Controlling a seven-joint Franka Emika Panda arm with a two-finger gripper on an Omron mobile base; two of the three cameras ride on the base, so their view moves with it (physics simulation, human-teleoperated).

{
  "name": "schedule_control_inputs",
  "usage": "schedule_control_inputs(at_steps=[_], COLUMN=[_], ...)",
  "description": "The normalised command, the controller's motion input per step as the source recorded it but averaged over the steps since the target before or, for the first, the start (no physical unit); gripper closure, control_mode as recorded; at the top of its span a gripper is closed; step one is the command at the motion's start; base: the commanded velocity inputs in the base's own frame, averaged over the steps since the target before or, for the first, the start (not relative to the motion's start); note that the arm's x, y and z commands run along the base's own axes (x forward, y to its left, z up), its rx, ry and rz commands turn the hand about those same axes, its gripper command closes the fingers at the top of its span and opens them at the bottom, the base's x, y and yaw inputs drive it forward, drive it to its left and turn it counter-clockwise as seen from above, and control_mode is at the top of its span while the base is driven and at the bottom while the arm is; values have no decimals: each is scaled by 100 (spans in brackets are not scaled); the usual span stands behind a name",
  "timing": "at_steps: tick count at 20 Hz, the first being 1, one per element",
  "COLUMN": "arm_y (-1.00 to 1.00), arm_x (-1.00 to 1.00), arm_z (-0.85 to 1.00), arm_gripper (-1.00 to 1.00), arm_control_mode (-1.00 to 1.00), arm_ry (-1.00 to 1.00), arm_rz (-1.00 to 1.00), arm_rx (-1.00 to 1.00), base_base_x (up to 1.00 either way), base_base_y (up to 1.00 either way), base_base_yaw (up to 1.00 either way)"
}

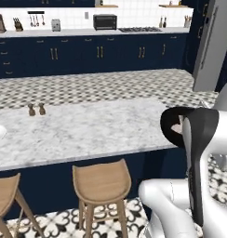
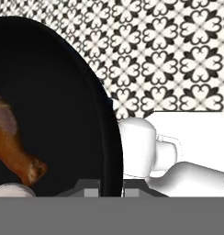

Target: Pick the chicken drumstick and garlic from their plates and place them in the bowl. Then put the bowl in the fridge.

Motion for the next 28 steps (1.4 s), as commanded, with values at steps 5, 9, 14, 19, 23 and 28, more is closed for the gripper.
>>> schedule_control_inputs(at_steps=[5,9,14,19,23,28], arm_y=[0,0,0,0,0,0], arm_x=[0,0,0,0,0,0], arm_z=[0,0,0,0,0,0], arm_gripper=[100,100,100,100,100,100], arm_control_mode=[100,100,100,100,100,100], arm_ry=[0,0,0,0,0,0], arm_rz=[0,0,0,0,0,0], arm_rx=[0,0,0,0,0,0], base_base_x=[-31,-39,-24,53,100,100], base_base_y=[-100,-100,-100,-98,-87,-50], base_base_yaw=[-6,-7,-8,0,14,21])
